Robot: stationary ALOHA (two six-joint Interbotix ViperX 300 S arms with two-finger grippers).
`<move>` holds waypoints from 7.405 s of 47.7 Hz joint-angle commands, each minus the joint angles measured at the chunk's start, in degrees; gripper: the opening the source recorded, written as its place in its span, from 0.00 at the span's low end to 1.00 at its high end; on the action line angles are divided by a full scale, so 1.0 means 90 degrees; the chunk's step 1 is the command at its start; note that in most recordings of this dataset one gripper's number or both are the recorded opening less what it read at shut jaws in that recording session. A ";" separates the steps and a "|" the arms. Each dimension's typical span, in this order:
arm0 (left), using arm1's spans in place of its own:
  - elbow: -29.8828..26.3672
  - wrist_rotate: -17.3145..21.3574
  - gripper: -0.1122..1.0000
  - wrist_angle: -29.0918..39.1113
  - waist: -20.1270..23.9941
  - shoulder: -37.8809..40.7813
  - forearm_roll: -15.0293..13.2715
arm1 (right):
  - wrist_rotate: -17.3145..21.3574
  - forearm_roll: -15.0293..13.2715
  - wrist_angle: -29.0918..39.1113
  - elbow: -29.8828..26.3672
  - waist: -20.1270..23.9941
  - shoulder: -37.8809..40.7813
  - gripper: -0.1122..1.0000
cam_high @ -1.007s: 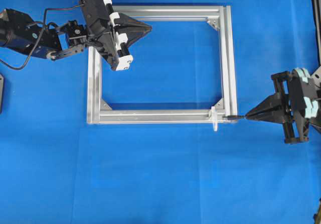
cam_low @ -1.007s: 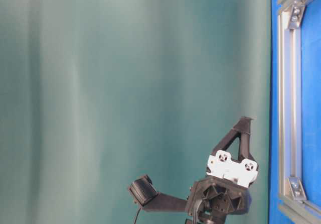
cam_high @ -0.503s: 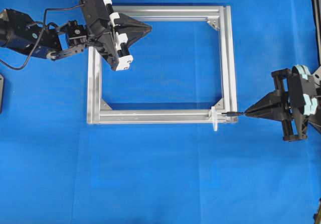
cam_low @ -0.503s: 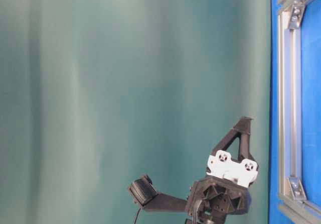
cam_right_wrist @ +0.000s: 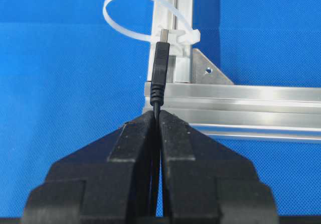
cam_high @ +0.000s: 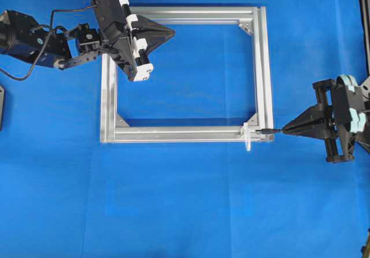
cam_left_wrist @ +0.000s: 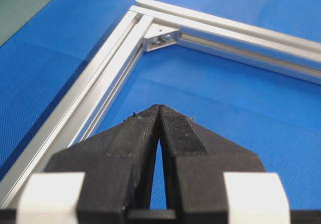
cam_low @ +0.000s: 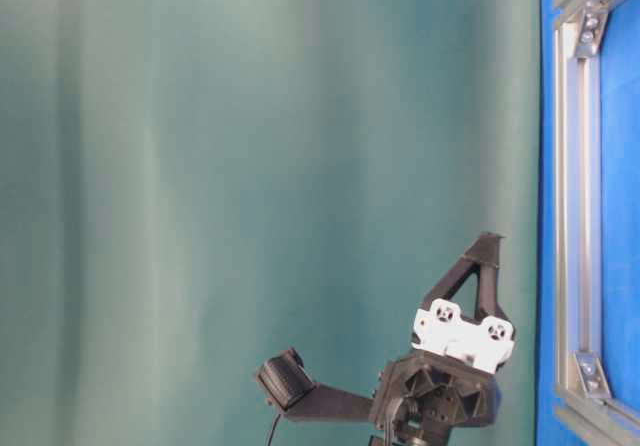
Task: Insert the wire through the string loop located on the right side.
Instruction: 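Push the USB plug leftward through the white zip-tie loop with the right gripper, then move the left gripper across to the plug emerging from the loop, then close the left gripper on the USB plug beyond the loop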
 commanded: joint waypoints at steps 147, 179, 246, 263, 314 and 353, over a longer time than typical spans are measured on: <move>-0.0020 -0.0117 0.10 -0.0020 -0.2197 -0.0186 0.0020 | -0.0059 -0.0010 -0.1357 -0.1250 0.0088 0.2285 0.06; -0.1025 -0.0332 0.10 0.0840 -0.2617 0.0244 0.0020 | -0.0059 -0.0010 -0.1357 -0.1260 0.0088 0.2285 0.06; -0.3164 -0.0332 0.87 0.2324 -0.2412 0.1406 0.0020 | -0.0059 -0.0010 -0.1357 -0.1250 0.0088 0.2285 0.07; -0.3301 -0.0332 0.87 0.2314 -0.2412 0.1914 0.0020 | -0.0059 -0.0010 -0.1357 -0.1240 0.0088 0.2295 0.06; -0.3301 -0.0332 0.87 0.2314 -0.2412 0.1924 0.0020 | -0.0068 -0.0010 -0.1348 -0.1260 0.0088 0.2295 0.07; -0.3379 -0.0303 0.17 0.2324 -0.2412 0.1943 0.0020 | -0.0078 -0.0010 -0.1348 -0.1250 0.0088 0.2295 0.06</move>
